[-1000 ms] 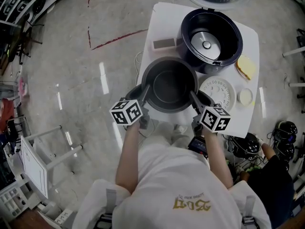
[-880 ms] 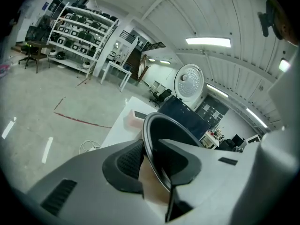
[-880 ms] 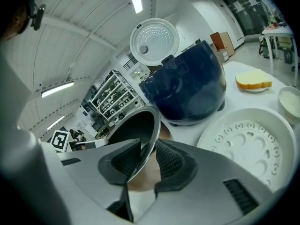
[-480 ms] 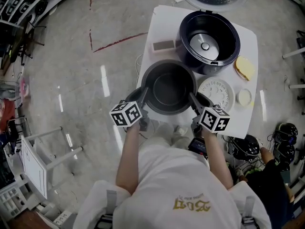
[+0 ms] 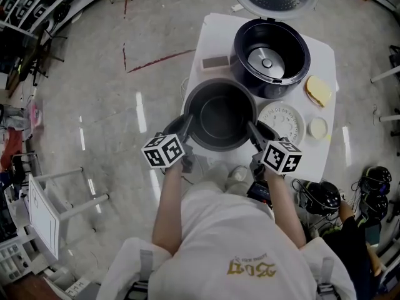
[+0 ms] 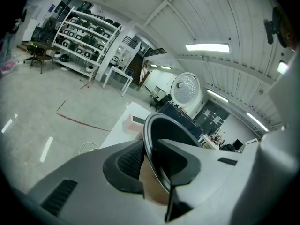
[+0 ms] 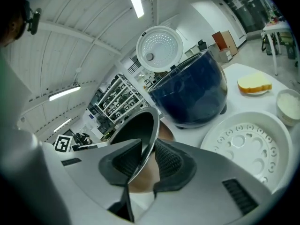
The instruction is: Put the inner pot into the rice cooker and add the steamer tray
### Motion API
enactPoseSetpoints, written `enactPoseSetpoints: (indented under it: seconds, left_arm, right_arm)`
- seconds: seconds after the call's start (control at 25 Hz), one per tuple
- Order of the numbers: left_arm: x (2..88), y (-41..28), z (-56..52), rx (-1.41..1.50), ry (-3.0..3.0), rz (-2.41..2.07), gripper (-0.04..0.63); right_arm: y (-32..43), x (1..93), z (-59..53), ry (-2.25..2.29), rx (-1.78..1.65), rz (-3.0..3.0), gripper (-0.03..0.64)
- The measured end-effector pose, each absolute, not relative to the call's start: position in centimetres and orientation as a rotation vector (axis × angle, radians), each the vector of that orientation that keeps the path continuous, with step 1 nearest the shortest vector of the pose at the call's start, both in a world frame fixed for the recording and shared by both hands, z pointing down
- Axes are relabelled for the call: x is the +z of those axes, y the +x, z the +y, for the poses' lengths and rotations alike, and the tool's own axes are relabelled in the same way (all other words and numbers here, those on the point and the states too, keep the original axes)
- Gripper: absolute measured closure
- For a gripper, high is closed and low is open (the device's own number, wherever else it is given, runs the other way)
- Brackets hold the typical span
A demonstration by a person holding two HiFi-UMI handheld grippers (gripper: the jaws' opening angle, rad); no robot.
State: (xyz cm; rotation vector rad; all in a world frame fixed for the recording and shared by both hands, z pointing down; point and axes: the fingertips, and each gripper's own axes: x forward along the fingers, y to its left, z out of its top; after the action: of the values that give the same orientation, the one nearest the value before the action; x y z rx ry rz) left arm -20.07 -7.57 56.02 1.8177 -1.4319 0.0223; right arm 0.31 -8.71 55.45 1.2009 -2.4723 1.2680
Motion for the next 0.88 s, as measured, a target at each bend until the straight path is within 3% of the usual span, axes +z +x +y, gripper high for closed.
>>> enactPoseSetpoints:
  seconds: [0.88]
  left_arm:
    - [47.4,-19.8,-5.4,-0.124,1.937,-1.509,0.499]
  right_arm:
    - [0.8,47.2,-6.7,1.204,1.158,-2.671,0.523]
